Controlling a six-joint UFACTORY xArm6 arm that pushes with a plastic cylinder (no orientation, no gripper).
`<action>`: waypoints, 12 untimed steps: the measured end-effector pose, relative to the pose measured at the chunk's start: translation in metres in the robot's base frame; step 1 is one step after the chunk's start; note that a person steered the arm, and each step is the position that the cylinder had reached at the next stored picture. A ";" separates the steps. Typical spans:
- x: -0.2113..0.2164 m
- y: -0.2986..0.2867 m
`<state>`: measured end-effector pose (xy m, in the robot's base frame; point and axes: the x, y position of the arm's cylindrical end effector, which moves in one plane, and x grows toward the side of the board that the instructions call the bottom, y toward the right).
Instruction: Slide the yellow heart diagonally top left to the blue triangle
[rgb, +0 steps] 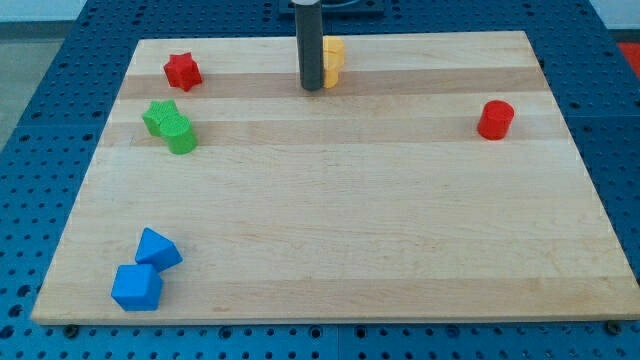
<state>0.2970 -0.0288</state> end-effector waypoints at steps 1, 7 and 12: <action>0.010 0.007; -0.044 0.057; 0.010 -0.031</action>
<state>0.3069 -0.0598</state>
